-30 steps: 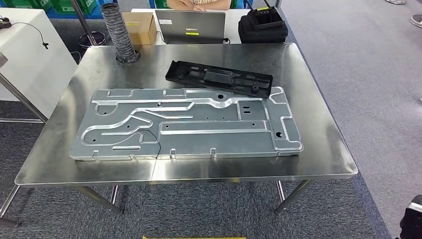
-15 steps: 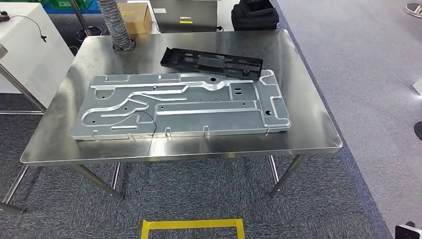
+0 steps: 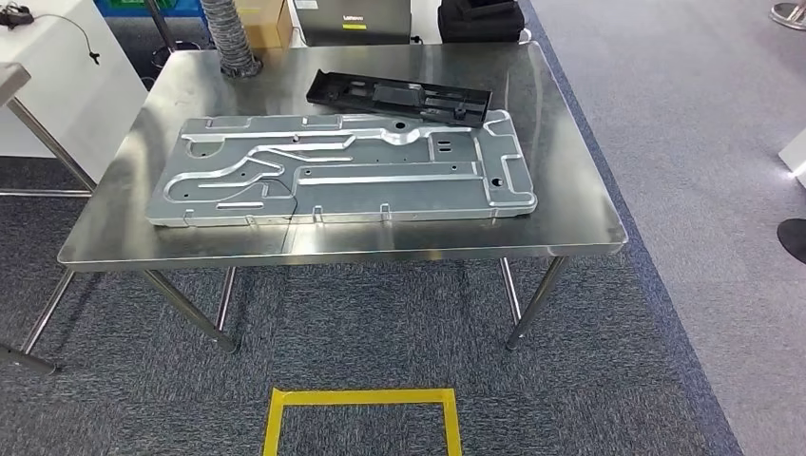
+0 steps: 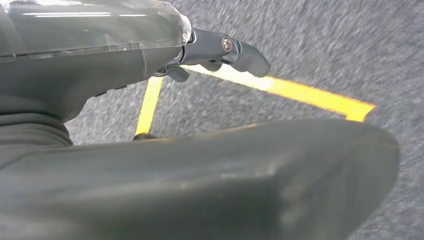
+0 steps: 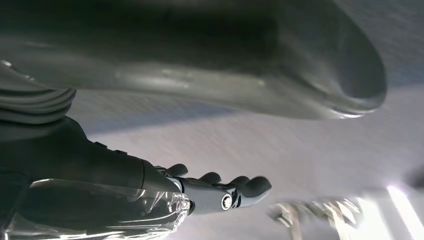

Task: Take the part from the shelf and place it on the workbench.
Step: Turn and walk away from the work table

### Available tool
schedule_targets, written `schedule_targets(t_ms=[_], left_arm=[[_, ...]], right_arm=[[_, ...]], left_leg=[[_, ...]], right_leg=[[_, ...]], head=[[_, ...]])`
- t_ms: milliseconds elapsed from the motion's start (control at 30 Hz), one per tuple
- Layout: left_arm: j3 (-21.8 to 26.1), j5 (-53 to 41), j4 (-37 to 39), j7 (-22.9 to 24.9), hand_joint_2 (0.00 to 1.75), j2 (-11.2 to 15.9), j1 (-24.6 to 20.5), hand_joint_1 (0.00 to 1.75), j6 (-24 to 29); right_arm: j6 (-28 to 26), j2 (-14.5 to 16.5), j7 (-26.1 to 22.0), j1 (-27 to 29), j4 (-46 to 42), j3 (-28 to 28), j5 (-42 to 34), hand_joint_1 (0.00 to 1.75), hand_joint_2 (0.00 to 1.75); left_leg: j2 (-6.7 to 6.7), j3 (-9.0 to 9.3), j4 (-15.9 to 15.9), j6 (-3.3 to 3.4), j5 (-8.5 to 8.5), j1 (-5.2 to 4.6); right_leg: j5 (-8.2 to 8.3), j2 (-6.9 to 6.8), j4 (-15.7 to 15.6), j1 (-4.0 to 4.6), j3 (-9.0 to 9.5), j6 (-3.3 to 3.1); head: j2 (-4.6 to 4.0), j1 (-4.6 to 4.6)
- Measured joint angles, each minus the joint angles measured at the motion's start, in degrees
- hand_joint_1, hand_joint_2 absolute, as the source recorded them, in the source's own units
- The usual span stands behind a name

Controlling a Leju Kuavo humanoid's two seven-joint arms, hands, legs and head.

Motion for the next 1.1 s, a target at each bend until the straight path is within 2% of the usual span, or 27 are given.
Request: schedule_targets(t_ms=[33, 67, 100, 133, 200, 233, 267, 300, 333, 367, 433, 467, 533, 567, 600, 700, 733, 767, 800, 833, 867, 900, 967, 1000, 1033, 1067, 1100], left_arm=[[0.0, -0.1, 0.0, 0.0, 0.0, -0.1, 0.0, 0.0, 0.0], [0.1, -0.2, 0.0, 0.0, 0.0, -0.3, -0.1, 0.0, 0.0], [0.1, -0.3, 0.0, 0.0, 0.0, -0.4, -0.1, 0.0, 0.0], [0.2, -0.5, 0.0, 0.1, 0.0, -0.5, -0.1, 0.0, 0.1], [0.2, -0.7, 0.0, 0.1, 0.0, -0.5, -0.1, 0.0, 0.1], [0.2, -0.9, 0.0, 0.1, 0.0, -0.5, -0.1, 0.0, 0.1], [0.2, -1.1, 0.0, 0.1, 0.0, -0.6, -0.1, 0.0, 0.1], [0.2, -1.4, 0.0, 0.1, 0.0, -0.6, -0.1, 0.0, 0.0], [0.2, -1.7, 0.0, 0.1, 0.0, -0.7, -0.1, 0.0, -0.1], [0.2, -2.0, 0.0, 0.1, 0.0, -0.7, -0.1, 0.0, -0.2], [0.2, -2.6, 0.0, 0.1, 0.0, -0.8, -0.2, 0.0, -0.4], [0.1, -2.9, 0.0, 0.1, 0.0, -0.8, -0.2, 0.0, -0.5], [0.0, -3.3, 0.0, 0.1, 0.0, -0.8, -0.4, 0.0, -0.6], [0.0, -3.5, 0.0, 0.1, 0.0, -0.8, -0.4, 0.0, -0.6], [-0.1, -3.6, 0.0, 0.1, 0.0, -0.8, -0.4, 0.0, -0.6], [-0.2, -3.8, 0.0, 0.1, 0.0, -0.8, -0.4, 0.0, -0.8], [-0.3, -3.9, 0.0, 0.1, 0.0, -0.8, -0.4, 0.0, -0.8], [-0.4, -4.0, 0.0, 0.1, 0.0, -0.8, -0.4, 0.0, -0.9], [-0.5, -4.1, 0.0, 0.1, 0.0, -0.8, -0.4, 0.0, -0.8], [-0.6, -4.1, 0.0, 0.1, 0.0, -0.8, -0.4, 0.0, -0.8], [-0.6, -4.2, 0.0, 0.1, 0.0, -0.8, -0.5, 0.0, -0.8], [-0.7, -4.2, 0.0, 0.1, 0.0, -0.8, -0.6, 0.0, -0.8], [-0.8, -4.4, 0.0, 0.1, 0.0, -0.7, -0.8, 0.0, -0.7], [-0.8, -4.5, 0.0, 0.1, 0.0, -0.7, -0.9, 0.0, -0.7], [-0.9, -4.6, 0.0, 0.1, 0.0, -0.7, -0.9, 0.0, -0.8], [-0.9, -4.7, 0.0, 0.1, 0.0, -0.7, -0.9, 0.0, -0.8], [-0.9, -4.7, 0.0, 0.1, 0.0, -0.7, -0.9, 0.0, -0.9]], right_arm=[[0.2, 0.0, 2.4, -0.2, 1.6, 0.0, 1.2, 0.0, 0.0], [0.5, 0.1, 4.8, -0.3, 3.1, 0.0, 2.4, 0.0, 0.0], [1.2, 0.3, 7.2, -0.3, 4.4, 0.1, 3.6, 0.0, 0.0], [2.2, 0.4, 9.8, -0.4, 5.6, 0.2, 4.9, 0.0, 0.0], [5.1, 0.7, 14.0, -0.5, 7.6, 0.7, 6.8, 0.0, 0.0], [6.8, 0.9, 15.7, -0.6, 8.5, 0.9, 7.6, 0.0, 0.0], [8.5, 1.2, 17.2, -0.7, 9.2, 1.2, 8.2, 0.0, 0.0], [10.4, 1.5, 18.7, -0.7, 9.8, 1.5, 8.7, 0.0, 0.0], [12.6, 1.8, 20.3, -0.8, 10.3, 1.7, 9.2, 0.0, 0.0], [15.0, 2.1, 21.9, -0.9, 10.7, 1.8, 9.5, 0.0, 0.0], [19.5, 2.7, 24.7, -1.3, 11.5, 2.1, 9.9, 0.0, 0.0], [21.3, 3.0, 25.8, -1.4, 11.8, 2.2, 10.0, 0.0, 0.0], [24.4, 3.6, 27.4, -1.6, 12.5, 2.3, 10.0, 0.0, 0.0], [25.7, 3.9, 27.8, -1.7, 12.7, 2.3, 10.0, 0.0, 0.0], [26.8, 4.2, 28.1, -1.7, 13.0, 2.3, 10.1, 0.0, 0.0], [29.2, 4.9, 27.9, -1.8, 13.3, 2.4, 10.0, 0.0, 0.0], [29.8, 5.1, 27.8, -1.8, 13.3, 2.5, 9.9, 0.0, 0.0], [30.1, 5.2, 27.7, -1.8, 13.4, 2.5, 9.8, 0.0, 0.0], [30.4, 5.3, 27.5, -1.8, 13.5, 2.5, 9.6, 0.0, 0.0], [30.5, 5.4, 27.4, -1.8, 13.5, 2.5, 9.5, 0.0, 0.0], [30.7, 5.5, 27.2, -1.9, 13.5, 2.5, 9.4, 0.0, 0.0], [30.7, 5.7, 27.0, -1.9, 13.5, 2.5, 9.3, 0.0, 0.0], [30.7, 5.9, 26.7, -1.9, 13.6, 2.5, 9.1, 0.0, 0.0], [30.7, 6.0, 26.6, -1.9, 13.6, 2.4, 9.1, 0.0, 0.0], [30.7, 6.0, 26.4, -1.9, 13.6, 2.4, 9.0, 0.0, 0.0], [30.7, 6.0, 26.2, -1.9, 13.6, 2.4, 8.9, 0.0, 0.0], [30.7, 6.0, 26.0, -1.9, 13.6, 2.4, 8.8, 0.0, 0.0]], left_leg=[[0.09, -0.37, -0.2, 0.19, 0.59, 0.06], [0.18, -0.82, -0.5, 0.49, 1.33, 0.15], [0.25, -1.49, -0.8, 0.76, 2.23, 0.28], [0.31, -2.33, -1.0, 0.94, 3.09, 0.41], [0.33, -4.33, -0.7, 0.92, 4.53, 0.38], [0.36, -5.44, -0.5, 0.77, 5.17, 0.4], [0.41, -6.62, -0.1, 0.61, 5.77, 0.44], [0.45, -7.84, 0.4, 0.43, 6.33, 0.51], [0.47, -9.08, 1.0, 0.22, 6.8, 0.6], [0.48, -10.21, 1.8, -0.05, 7.18, 0.65], [0.47, -11.74, 3.2, -0.7, 7.84, 0.62], [0.47, -12.07, 3.5, -1.03, 8.23, 0.6], [0.44, -12.33, 3.8, -1.72, 8.97, 0.69], [0.34, -12.61, 4.1, -2.06, 8.49, 0.83], [0.23, -13.11, 5.3, -2.41, 6.92, 0.96], [0.07, -15.73, 14.7, -3.22, -1.42, 1.31], [0.07, -16.27, 18.2, -3.32, -2.83, 1.36], [0.07, -16.14, 20.4, -3.27, -2.76, 1.37], [0.07, -15.1, 20.7, -3.05, -1.46, 1.34], [0.06, -13.01, 18.8, -2.64, 0.3, 1.25], [0.02, -9.95, 15.2, -2.06, 1.58, 1.08], [0.0, -6.32, 10.4, -1.39, 1.8, 0.82], [-0.05, -0.96, 2.5, -0.55, 0.47, 0.34], [-0.04, 0.04, 0.5, -0.34, -0.03, 0.14], [-0.01, -0.07, -0.2, -0.23, 0.24, 0.12], [0.1, -0.6, -0.4, 0.0, 0.9, 0.14], [0.21, -1.28, -0.6, 0.33, 1.67, 0.26]], right_leg=[[0.32, 0.05, 0.0, -0.16, -0.14, 0.3], [-0.33, 0.18, 0.4, -0.23, -0.48, 0.62], [-2.19, 0.31, 1.7, -0.31, -1.05, 0.93], [-5.15, 0.43, 4.1, -0.47, -1.79, 1.26], [-11.12, 0.47, 11.0, -0.87, -3.16, 1.82], [-12.13, 0.46, 14.2, -1.07, -3.39, 2.02], [-11.52, 0.46, 16.2, -1.24, -3.05, 2.16], [-9.79, 0.45, 16.5, -1.39, -1.94, 2.29], [-7.88, 0.44, 14.7, -1.52, 0.22, 2.4], [-7.07, 0.45, 11.1, -1.66, 3.25, 2.51], [-8.5, 0.53, 2.5, -1.53, 9.2, 2.22], [-9.67, 0.56, -0.1, -1.39, 10.79, 1.84], [-9.92, 0.45, -1.3, -1.18, 11.03, 0.72], [-9.41, 0.31, -1.2, -1.17, 10.59, 0.21], [-8.81, 0.16, -1.2, -1.16, 10.01, -0.32], [-6.72, -0.04, -1.1, -0.88, 7.53, -1.21], [-6.02, -0.04, -1.0, -0.7, 6.57, -1.27], [-5.35, -0.05, -0.8, -0.52, 5.55, -1.3], [-4.7, -0.04, -0.6, -0.33, 4.53, -1.31], [-4.08, -0.02, -0.4, -0.13, 3.54, -1.3], [-3.5, 0.01, -0.3, 0.0, 2.72, -1.28], [-2.97, 0.06, -0.1, 0.17, 2.11, -1.17], [-1.97, 0.0, 0.1, 0.2, 1.48, -0.73], [-1.45, -0.05, 0.0, 0.13, 1.27, -0.4], [-0.93, -0.1, 0.0, 0.06, 1.04, -0.04], [-1.02, -0.01, 0.1, -0.07, 0.71, 0.31], [-2.25, 0.1, 1.0, -0.17, 0.2, 0.66]], head=[[0.0, 0.0], [0.0, 0.01], [0.0, 0.01], [0.0, 0.01], [0.0, 0.0], [0.0, 0.0], [0.0, 0.0], [0.0, 0.0], [0.0, 0.0], [0.01, 0.0], [0.01, -0.01], [0.01, -0.01], [0.0, 0.0], [0.0, 0.0], [0.0, 0.0], [0.0, 0.0], [0.0, 0.0], [0.0, 0.0], [0.0, 0.0], [0.0, 0.0], [0.0, 0.0], [0.0, 0.0], [0.0, 0.0], [0.0, 0.0], [0.0, 0.0], [0.0, 0.0], [0.0, 0.0]])
